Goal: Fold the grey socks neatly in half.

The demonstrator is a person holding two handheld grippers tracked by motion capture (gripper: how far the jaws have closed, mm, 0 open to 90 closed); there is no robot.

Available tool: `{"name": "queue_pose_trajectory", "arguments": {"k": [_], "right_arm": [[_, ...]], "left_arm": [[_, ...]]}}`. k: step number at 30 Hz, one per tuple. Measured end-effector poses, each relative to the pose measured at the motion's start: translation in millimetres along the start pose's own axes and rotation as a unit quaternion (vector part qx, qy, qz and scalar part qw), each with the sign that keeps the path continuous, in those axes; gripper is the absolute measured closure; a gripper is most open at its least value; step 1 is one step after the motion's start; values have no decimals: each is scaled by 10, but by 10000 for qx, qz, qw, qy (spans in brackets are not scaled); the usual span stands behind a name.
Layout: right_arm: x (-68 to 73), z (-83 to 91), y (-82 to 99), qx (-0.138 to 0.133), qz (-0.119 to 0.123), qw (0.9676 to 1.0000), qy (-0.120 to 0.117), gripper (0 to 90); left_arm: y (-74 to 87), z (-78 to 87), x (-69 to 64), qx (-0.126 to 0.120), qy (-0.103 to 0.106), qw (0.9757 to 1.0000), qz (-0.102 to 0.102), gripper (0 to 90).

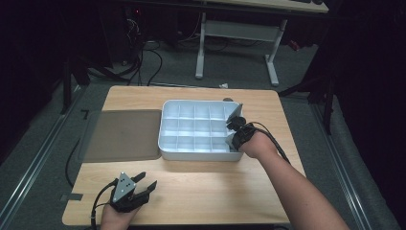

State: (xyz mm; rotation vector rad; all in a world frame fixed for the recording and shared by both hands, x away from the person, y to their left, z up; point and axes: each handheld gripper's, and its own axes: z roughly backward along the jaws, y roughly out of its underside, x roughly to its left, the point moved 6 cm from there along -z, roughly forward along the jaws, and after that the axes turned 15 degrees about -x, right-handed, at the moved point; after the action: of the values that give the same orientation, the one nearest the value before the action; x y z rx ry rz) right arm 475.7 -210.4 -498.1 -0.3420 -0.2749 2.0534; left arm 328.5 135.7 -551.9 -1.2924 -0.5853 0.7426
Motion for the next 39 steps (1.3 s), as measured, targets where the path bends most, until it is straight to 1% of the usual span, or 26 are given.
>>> {"name": "queue_pose_trajectory", "arguments": {"k": [3, 5, 6, 7, 8, 9, 10, 16, 17, 18, 19, 20, 23, 30, 32, 34, 39], "right_arm": [[-3, -18, 0, 33, 50, 10000, -12, 725], [16, -26, 7, 89, -43, 10000, 8, 726], [5, -41, 4, 76, 59, 10000, -8, 726], [5, -51, 5, 93, 76, 9999, -11, 726], [24, -52, 11, 145, -50, 9999, 8, 726], [1, -67, 3, 115, 122, 9999, -23, 726], [8, -69, 5, 144, 75, 9999, -30, 727], [0, -95, 6, 184, 64, 9998, -98, 727], [7, -98, 9, 221, 14, 9997, -92, 727], [5, -105, 9, 216, 28, 9997, -91, 727], [12, -109, 12, 251, -12, 9996, -93, 727], [2, -122, 8, 239, 72, 9996, -116, 727], [8, -146, 13, 283, 52, 9995, -124, 727], [-6, -157, 15, 269, -2, 9994, -217, 721], [1, -148, 20, 275, -59, 9993, -231, 715], [-1, -141, 16, 248, -38, 9994, -227, 708], [-7, -120, 11, 201, -60, 9993, -299, 665]], "left_arm": [[0, -2, -1, 12, 8, 10000, 3, 453], [2, -7, -2, 7, 3, 10000, 3, 453], [3, -9, -1, 3, -3, 10000, 0, 453], [3, -10, 0, 4, -4, 10000, 2, 453], [3, -9, 2, 9, -2, 10000, 1, 453], [3, -9, 4, 8, -2, 10000, -1, 453], [4, -9, 7, 9, -4, 10000, -4, 453], [6, -10, 10, 13, -9, 10000, 4, 453], [6, -10, 10, 15, -10, 10000, 3, 453], [6, -9, 10, 14, -10, 10000, 3, 453], [6, -8, 10, 15, -11, 10000, -2, 453], [6, -7, 10, 15, -14, 10000, -4, 453], [9, -1, 14, 19, -25, 10000, 5, 453], [7, 8, 23, -4, -52, 10000, 29, 454], [6, 7, 18, -9, -47, 10000, 21, 454], [5, 6, 15, -10, -40, 10000, 26, 454], [0, 10, 16, -4, -30, 10000, 38, 454]]}}
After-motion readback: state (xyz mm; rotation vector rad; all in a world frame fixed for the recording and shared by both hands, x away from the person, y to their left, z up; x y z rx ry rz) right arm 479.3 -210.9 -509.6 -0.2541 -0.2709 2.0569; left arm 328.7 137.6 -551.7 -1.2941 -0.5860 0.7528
